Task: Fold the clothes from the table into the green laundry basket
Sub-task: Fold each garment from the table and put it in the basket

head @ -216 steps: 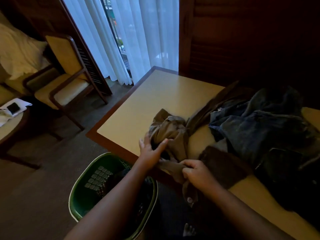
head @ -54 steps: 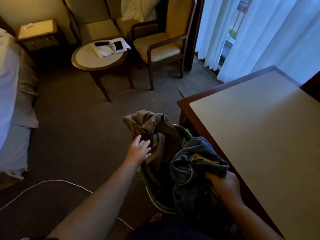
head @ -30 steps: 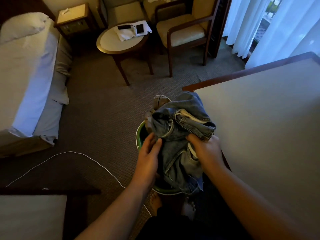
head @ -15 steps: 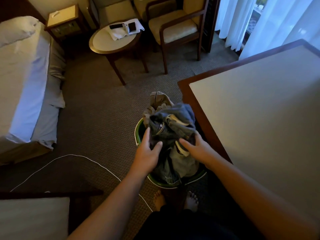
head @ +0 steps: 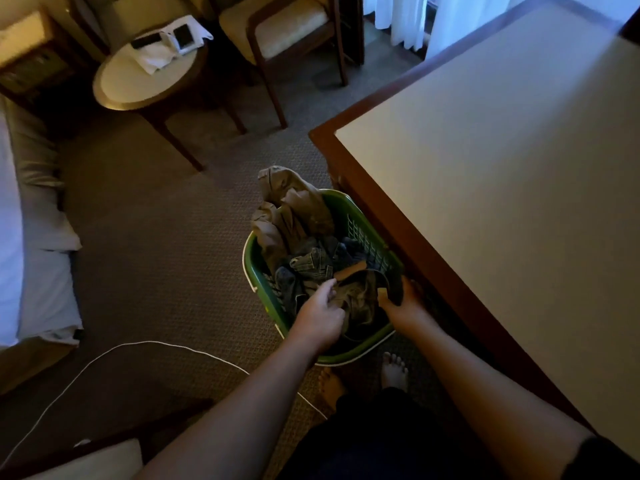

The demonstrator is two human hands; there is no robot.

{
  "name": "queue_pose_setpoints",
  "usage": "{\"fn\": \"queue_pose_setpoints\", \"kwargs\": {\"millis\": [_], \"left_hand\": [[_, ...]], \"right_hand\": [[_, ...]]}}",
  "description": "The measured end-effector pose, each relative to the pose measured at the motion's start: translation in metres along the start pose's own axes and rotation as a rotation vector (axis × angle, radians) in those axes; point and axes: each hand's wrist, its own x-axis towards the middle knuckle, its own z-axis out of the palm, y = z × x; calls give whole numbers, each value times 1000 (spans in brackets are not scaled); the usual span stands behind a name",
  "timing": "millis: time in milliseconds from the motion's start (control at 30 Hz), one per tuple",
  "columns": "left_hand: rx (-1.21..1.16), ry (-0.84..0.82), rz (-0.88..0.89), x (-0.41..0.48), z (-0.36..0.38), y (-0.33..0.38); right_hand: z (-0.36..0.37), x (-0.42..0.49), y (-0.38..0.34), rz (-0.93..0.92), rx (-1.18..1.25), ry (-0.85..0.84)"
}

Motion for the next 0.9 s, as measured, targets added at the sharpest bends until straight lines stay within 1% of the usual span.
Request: {"fn": "queue_pose_setpoints", "kwargs": {"millis": [33,100,167,233,300,367,467,533,667,700,767,833,900], "left_hand": [[37,-3,4,6,0,-1],[97,-11,7,19,-1,-6],[104,-29,-1,27,-5,-13],[98,-48,-7,34,-10,-22],[101,-59,-8,37,-15,-34],[103,-65,-9,37,-21,-46],[75,-76,-43,37,-34,-61],[49,-71,-63,37,-43,-69],[50,-48,-55,31,-58,-81],[63,-45,-55,30,-61,-83],[73,-34,-67,32,-67,-86],[65,-21,-79,32,-70,-87],[41,-16,-93,33,-69,-86]], "right_hand": [[6,21,16,20,38,38],[13,33,27,62,19,151],[16,18,14,35,16,225],[20,25,24,11,33,270],[23,35,36,46,97,324],[26,46,56,98,110,394],[24,52,75,73,10,422],[22,41,73,35,-103,427],[23,39,77,-110,-300,564],[23,38,77,-130,-344,555],[21,31,71,-126,-470,514],[18,17,54,-157,-565,515],[20,0,29,-276,-601,540]]}}
